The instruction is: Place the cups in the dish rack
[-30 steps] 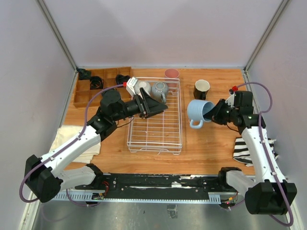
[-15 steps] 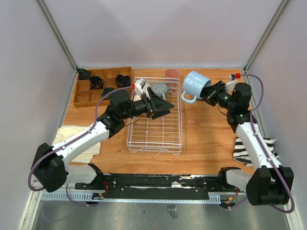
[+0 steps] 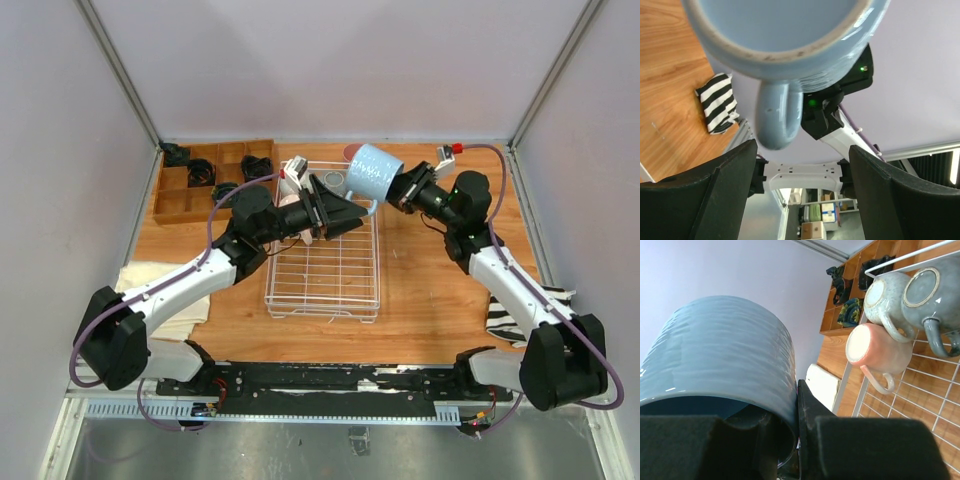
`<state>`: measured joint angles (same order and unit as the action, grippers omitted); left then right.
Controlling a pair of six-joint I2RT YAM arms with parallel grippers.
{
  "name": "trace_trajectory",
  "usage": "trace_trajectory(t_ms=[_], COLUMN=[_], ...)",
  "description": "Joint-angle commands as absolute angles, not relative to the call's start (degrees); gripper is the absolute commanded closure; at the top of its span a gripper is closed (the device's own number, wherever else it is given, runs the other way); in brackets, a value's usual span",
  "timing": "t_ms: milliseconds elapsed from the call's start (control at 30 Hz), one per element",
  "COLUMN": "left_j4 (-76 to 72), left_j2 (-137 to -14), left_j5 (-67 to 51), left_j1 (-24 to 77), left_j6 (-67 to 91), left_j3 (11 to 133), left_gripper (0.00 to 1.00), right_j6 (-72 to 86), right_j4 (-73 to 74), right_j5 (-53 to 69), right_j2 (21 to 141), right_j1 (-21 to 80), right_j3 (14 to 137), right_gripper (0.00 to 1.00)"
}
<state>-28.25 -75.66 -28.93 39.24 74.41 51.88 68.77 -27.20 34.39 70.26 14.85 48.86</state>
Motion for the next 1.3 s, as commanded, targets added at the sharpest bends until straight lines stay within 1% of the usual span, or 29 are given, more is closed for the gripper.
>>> trace_trajectory(t_ms=[0,133,400,533,733,867,1000,1267], left_j4=[-35.4,-38.7,-39.1,-41.8,-39.2,-37.2,-33.1,-32.8], left_j2=[-75.9,-76.9,-76.8,-76.3,-74.3,-74.3,-74.2,-74.2], left_j5=[-29.6,-30.3,-29.8,-28.8,-27.4,-27.9,-28.9,-30.5], left_j1=[39.5,39.5,39.5,39.0,37.4,37.1,36.9,35.9], left_j6=[76.7,78.5,77.7,79.3,77.5,76.3,73.8,75.1], left_j3=[52.4,52.7,53.0,52.3,52.5,53.3,54.7,53.4], left_gripper=[0.21,0.22,0.23,0.25,0.28,0.35,0.35,0.34], right_j6=[70.2,70.6,72.2,72.4,71.7,69.8,67.3,67.5], right_j4=[-36.9,-40.1,-45.2,-47.1,-46.6,-44.2,-39.6,-40.8], right_j5=[32.5,31.0,29.6,29.6,29.7,31.1,33.4,35.1], right_j2=[70.5,71.4,73.6,73.6,72.8,72.6,72.6,73.9], right_j1=[18.3,20.5,23.7,24.1,24.1,24.1,24.1,24.0], right_j3=[51.0,49.5,48.5,47.3,46.0,46.8,48.4,48.1], right_gripper=[0.99,0.99,0.99,0.99,0.99,0.99,0.99,0.99])
